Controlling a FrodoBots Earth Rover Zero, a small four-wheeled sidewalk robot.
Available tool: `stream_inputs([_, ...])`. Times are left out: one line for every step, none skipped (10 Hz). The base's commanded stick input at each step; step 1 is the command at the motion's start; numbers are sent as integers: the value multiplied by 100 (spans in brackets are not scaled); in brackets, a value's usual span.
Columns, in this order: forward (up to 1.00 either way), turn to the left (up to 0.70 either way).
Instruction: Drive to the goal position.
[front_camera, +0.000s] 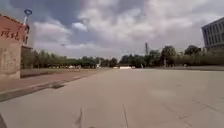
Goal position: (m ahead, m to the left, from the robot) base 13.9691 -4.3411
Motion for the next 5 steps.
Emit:
stream_inputs([100, 2])
stream_inputs([100, 2])
stream_inputs([100, 2])
stream_inputs([100, 2])
stream_inputs([100, 2])
